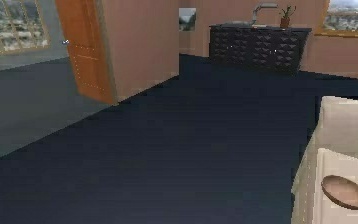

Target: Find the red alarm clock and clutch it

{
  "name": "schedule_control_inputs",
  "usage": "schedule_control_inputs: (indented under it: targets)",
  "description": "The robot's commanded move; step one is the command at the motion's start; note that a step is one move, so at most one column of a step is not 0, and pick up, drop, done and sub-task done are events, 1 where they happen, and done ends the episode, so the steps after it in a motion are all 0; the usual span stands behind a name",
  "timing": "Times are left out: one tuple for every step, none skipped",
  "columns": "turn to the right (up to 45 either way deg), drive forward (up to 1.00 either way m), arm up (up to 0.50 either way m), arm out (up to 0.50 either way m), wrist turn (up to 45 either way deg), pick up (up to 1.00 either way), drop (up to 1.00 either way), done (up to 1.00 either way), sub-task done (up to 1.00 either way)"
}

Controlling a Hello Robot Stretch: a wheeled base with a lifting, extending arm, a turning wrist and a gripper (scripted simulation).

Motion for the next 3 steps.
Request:
schedule_control_inputs:
  targets:
    - [0.0,0.65,0.0,0.0,0.0,0.0,0.0,0.0,0.0]
    - [30.0,0.0,0.0,0.0,0.0,0.0,0.0,0.0,0.0]
    - [0.0,0.05,0.0,0.0,0.0,0.0,0.0,0.0,0.0]
